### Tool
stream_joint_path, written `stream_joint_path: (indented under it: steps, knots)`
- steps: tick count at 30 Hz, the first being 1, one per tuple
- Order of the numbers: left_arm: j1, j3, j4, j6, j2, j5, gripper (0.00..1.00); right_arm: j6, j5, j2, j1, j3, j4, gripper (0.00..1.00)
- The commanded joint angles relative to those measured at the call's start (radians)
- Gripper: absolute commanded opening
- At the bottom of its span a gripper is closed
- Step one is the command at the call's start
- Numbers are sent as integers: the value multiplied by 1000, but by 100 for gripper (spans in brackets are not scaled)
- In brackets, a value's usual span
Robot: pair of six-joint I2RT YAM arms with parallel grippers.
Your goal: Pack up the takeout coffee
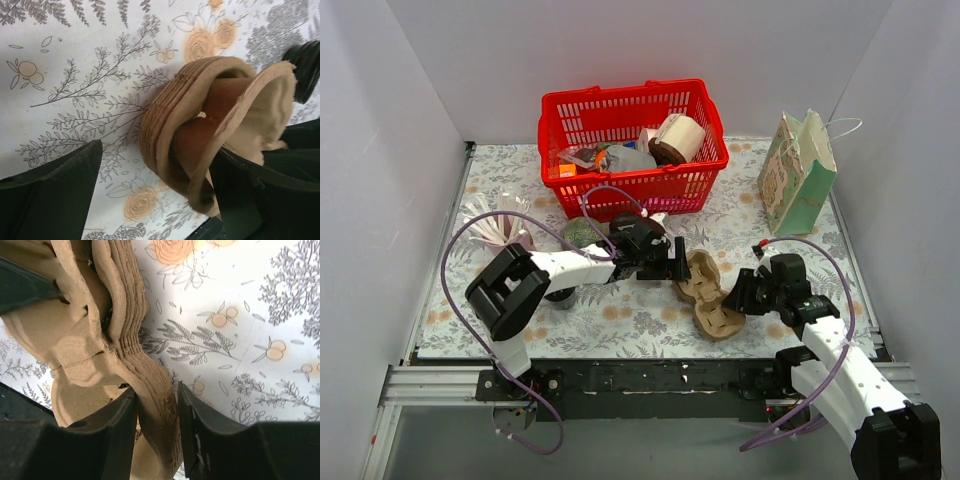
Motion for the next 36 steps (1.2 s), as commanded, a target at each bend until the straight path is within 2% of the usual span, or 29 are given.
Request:
stream_joint_path:
  steps: [1,2,5,10,17,19,20,22,23,24,26,28,32,35,36]
  knots:
    - [8,24,-27,18,14,18,81,-93,-17,21,-4,8,159,43]
    - [8,21,-30,9,15,15,75,-94,-16,36,-5,12,182,44]
    - [8,-16,-50,-23,-6,5,68,-107,18,83,-5,32,245,46]
    - [8,-120,-93,-81,-109,-1,67,-143,20,217,-5,98,324,48]
    - [-6,-181,-105,-129,-216,87,76,-216,-18,505,-7,313,351,59]
    - [-9,-180,-108,-114,-236,94,84,-235,-28,551,-5,408,281,62]
    - [-9,-177,-116,-110,-241,82,86,-242,-34,574,-5,431,253,63]
    - [-7,-169,-136,-103,-243,44,89,-242,-19,559,-5,457,204,79]
    - [-7,-152,-147,-94,-239,27,91,-242,-9,544,-7,454,192,83]
    - [-6,-143,-168,-90,-236,9,92,-242,-3,526,-5,450,181,93]
    - [7,-107,-183,-81,-230,-24,97,-229,14,466,-5,434,132,94]
    - [14,-82,-182,-69,-236,-22,98,-194,52,405,-5,427,89,95]
    - [30,-16,-179,-29,-238,-44,98,40,226,311,-7,370,-24,95]
    - [30,33,-170,66,-256,-30,98,132,248,240,-8,313,-64,95]
    - [30,32,-123,109,-268,40,98,183,251,228,-11,284,-74,96]
